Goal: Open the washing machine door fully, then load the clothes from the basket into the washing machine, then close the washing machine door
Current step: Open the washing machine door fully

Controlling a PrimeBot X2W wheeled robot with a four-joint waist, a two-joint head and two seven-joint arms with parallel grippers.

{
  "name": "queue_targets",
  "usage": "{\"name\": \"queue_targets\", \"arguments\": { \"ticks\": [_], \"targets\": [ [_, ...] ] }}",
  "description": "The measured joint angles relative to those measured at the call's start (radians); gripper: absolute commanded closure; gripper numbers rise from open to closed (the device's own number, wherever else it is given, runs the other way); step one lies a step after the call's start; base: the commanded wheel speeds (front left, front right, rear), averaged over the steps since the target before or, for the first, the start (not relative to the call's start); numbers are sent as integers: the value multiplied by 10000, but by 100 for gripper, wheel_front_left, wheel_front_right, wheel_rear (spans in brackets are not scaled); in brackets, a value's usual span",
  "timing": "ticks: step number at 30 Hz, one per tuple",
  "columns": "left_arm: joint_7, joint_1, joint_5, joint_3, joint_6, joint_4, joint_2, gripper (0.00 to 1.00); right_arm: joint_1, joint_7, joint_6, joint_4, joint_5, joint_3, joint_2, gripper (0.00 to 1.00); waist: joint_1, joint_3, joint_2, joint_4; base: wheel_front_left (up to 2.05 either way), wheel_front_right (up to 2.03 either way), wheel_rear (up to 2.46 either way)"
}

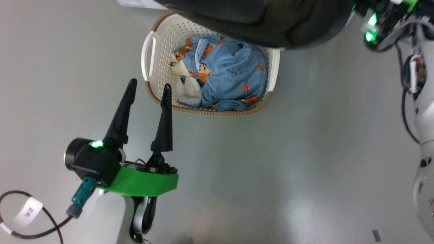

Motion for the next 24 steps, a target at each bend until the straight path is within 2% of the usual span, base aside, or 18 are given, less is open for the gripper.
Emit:
{"name": "queue_targets", "arguments": {
  "ticks": [9, 15, 20, 24],
  "targets": [
    [0, 65, 123, 196, -42, -15, 2, 0, 1178, 1116, 0, -736, 397, -40, 717, 100, 0, -333, 0, -122, 0, 0, 0],
    [0, 105, 125, 332, -52, -13, 0, 0, 2023, 1672, 0, -1425, 458, 303, 1060, 100, 0, -576, 0, -144, 0, 0, 0],
    [0, 273, 140, 364, -61, 61, 4, 0, 3063, 1952, 0, -2173, 635, 1032, 1221, 100, 0, -877, 0, -134, 0, 0, 0],
    [0, 456, 211, 387, -153, 128, 4, 0, 3761, 1639, 0, -2550, 1638, 1944, 1220, 100, 0, -1145, 0, -119, 0, 0, 0]
  ]
}}
